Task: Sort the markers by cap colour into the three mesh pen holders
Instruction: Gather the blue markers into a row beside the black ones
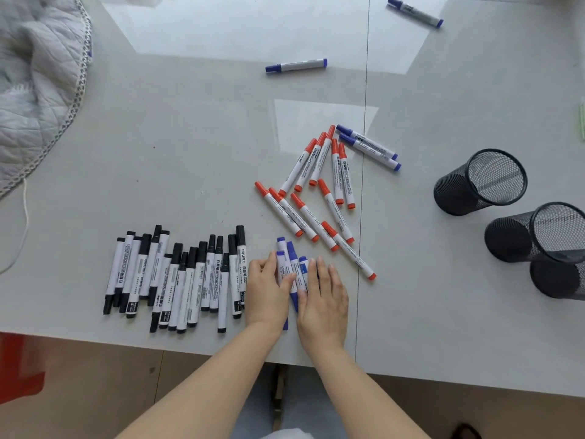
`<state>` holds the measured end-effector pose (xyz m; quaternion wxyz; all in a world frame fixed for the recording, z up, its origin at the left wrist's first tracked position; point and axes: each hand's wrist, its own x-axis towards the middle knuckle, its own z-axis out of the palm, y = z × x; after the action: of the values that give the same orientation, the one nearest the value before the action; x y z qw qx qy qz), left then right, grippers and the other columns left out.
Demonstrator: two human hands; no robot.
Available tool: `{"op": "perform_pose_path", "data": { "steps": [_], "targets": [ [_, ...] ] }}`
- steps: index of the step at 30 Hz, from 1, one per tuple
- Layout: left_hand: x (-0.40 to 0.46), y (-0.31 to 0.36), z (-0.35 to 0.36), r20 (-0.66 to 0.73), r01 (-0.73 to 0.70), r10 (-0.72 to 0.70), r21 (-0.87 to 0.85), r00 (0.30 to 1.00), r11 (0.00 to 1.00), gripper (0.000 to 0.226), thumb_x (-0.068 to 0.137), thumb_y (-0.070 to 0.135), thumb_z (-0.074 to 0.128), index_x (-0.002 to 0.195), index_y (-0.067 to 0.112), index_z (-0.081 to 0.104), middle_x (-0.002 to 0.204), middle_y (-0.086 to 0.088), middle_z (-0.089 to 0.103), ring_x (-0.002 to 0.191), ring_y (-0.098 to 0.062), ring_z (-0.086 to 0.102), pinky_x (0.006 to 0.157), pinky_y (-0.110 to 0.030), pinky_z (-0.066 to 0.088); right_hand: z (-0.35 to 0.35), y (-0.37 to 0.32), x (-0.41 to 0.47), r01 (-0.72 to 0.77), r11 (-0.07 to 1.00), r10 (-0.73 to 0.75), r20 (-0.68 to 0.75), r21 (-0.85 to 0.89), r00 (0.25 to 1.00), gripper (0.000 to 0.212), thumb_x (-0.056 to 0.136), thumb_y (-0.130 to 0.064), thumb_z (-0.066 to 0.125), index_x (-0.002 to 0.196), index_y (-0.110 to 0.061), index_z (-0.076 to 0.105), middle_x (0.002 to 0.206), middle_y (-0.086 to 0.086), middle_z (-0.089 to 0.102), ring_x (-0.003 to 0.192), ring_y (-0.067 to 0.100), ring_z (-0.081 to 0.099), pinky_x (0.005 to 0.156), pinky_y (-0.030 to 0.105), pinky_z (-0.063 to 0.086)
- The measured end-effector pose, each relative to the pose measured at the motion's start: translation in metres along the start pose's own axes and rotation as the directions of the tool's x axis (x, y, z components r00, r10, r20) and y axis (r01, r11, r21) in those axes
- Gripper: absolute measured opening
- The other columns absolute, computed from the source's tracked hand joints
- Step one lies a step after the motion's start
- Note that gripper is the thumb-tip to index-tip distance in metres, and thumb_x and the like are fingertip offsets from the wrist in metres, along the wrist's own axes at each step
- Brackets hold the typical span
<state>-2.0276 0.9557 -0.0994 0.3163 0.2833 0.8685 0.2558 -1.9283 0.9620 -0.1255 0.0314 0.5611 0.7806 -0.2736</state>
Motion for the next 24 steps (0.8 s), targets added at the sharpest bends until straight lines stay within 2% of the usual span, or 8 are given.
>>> {"op": "perform_pose_path", "data": {
  "steps": [7,11,15,17,18,20,22,24],
  "targets": [
    [0.002,0.005,-0.003,0.056,0.037,-0.044,0.125,0.997,0.991,0.068,0.089,0.028,0.059,0.145,0.011,0.025,0.131,-0.005,0.035,0.122,-0.017,0.041,0.103,-0.025,0.033,-0.009,0.003,0.003,0.011,1.0,-0.01,0.059,-0.021,0.998,0.06,0.097,-0.039,0.027,0.149,-0.019,0.003,0.157,-0.001,0.008,0.144,0.016,0.001,0.114,0.03,-0.001],
    [0.007,0.012,-0.004,0.089,0.093,-0.107,0.152,0.99,0.984,0.067,0.089,0.03,0.057,0.145,0.013,0.022,0.132,-0.005,0.033,0.121,-0.019,0.041,0.101,-0.03,0.037,-0.017,0.0,0.003,0.006,1.0,-0.007,0.054,0.022,0.999,0.06,0.097,-0.039,0.034,0.148,-0.018,0.011,0.155,0.001,0.017,0.143,0.018,0.012,0.116,0.033,0.011],
    [0.011,0.022,-0.009,0.131,0.126,-0.152,0.189,0.98,0.974,0.063,0.09,0.034,0.053,0.142,0.012,0.024,0.135,-0.009,0.033,0.119,-0.023,0.043,0.099,-0.035,0.041,-0.024,-0.003,0.004,-0.012,0.999,0.008,0.079,0.046,0.997,0.059,0.097,-0.038,0.035,0.148,-0.019,0.011,0.154,0.0,0.017,0.142,0.017,0.013,0.116,0.032,0.011],
    [0.013,0.027,-0.016,0.132,0.071,-0.106,0.245,0.986,0.967,0.065,0.091,0.037,0.05,0.143,0.014,0.02,0.138,-0.008,0.03,0.123,-0.023,0.04,0.098,-0.034,0.042,-0.032,-0.006,0.003,0.013,0.998,-0.017,0.064,0.062,0.998,0.057,0.095,-0.037,0.04,0.145,-0.018,0.022,0.15,0.001,0.027,0.14,0.019,0.023,0.114,0.032,0.017],
    [0.016,0.029,-0.022,0.122,0.008,-0.046,0.296,0.991,0.955,0.066,0.091,0.038,0.049,0.144,0.017,0.016,0.139,-0.006,0.029,0.124,-0.021,0.038,0.094,-0.032,0.042,-0.04,-0.008,0.004,0.057,0.997,-0.058,0.028,0.057,0.998,0.053,0.093,-0.036,0.047,0.141,-0.018,0.033,0.143,0.001,0.039,0.134,0.019,0.034,0.111,0.032,0.025],
    [0.027,0.037,-0.035,0.09,-0.131,0.104,0.384,0.99,0.914,0.067,0.091,0.039,0.047,0.145,0.02,0.012,0.136,-0.001,0.029,0.121,-0.017,0.038,0.083,-0.028,0.042,-0.057,-0.01,0.009,0.181,0.983,-0.181,-0.095,-0.003,0.979,0.044,0.081,-0.031,0.061,0.123,-0.018,0.053,0.12,-0.001,0.058,0.113,0.018,0.056,0.097,0.03,0.044],
    [0.049,0.05,-0.05,0.079,-0.2,0.184,0.415,0.98,0.887,0.066,0.091,0.039,0.048,0.145,0.021,0.014,0.133,-0.001,0.032,0.117,-0.017,0.041,0.077,-0.027,0.043,-0.078,-0.009,0.024,0.222,0.975,-0.224,-0.192,-0.03,0.955,0.041,0.073,-0.023,0.069,0.112,-0.017,0.06,0.108,-0.002,0.062,0.103,0.018,0.061,0.088,0.032,0.05],
    [0.076,0.068,-0.064,0.082,-0.206,0.19,0.418,0.978,0.885,0.06,0.092,0.036,0.046,0.143,0.021,0.019,0.135,-0.002,0.033,0.118,-0.019,0.043,0.082,-0.032,0.045,-0.104,-0.007,0.048,0.199,0.979,-0.202,-0.257,-0.041,0.945,0.041,0.072,-0.017,0.071,0.112,-0.015,0.06,0.107,0.001,0.062,0.1,0.021,0.059,0.084,0.035,0.052]
  ]
}}
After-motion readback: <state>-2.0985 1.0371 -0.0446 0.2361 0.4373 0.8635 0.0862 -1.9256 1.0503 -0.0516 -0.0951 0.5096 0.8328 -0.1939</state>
